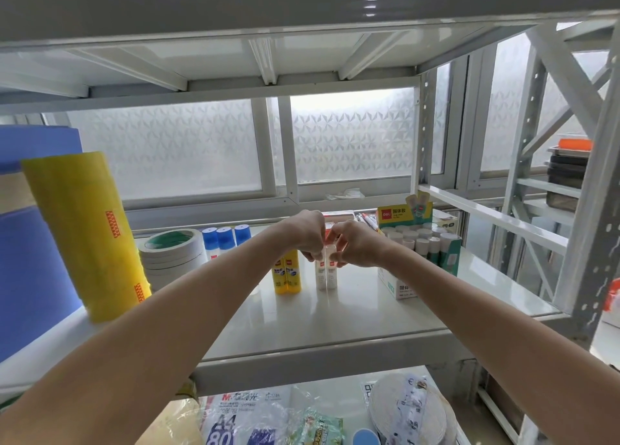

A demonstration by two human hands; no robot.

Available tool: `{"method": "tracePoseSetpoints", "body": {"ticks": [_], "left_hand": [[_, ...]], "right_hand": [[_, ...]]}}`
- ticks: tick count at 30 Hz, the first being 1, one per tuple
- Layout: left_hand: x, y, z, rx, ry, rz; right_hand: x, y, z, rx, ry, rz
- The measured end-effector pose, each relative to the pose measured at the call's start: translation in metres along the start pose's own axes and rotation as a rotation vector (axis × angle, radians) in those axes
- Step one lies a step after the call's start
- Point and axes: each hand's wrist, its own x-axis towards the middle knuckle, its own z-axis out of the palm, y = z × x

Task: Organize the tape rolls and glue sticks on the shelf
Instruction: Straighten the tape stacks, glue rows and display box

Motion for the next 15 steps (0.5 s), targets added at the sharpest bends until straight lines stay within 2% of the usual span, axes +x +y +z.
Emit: {"method": "tracePoseSetpoints", "body": {"ticks": [9,15], "left_hand": [[-0.006,0.005,-0.008,0.111,0.047,0.039],[-0.014,0.030,-0.024,0.141,0.098,0.117]], "right_hand": [[-0.004,-0.001,-0.011,0.012,0.014,0.019],[-0.023,0.005,-0.047,-0.036,0.037,-0.017]]}}
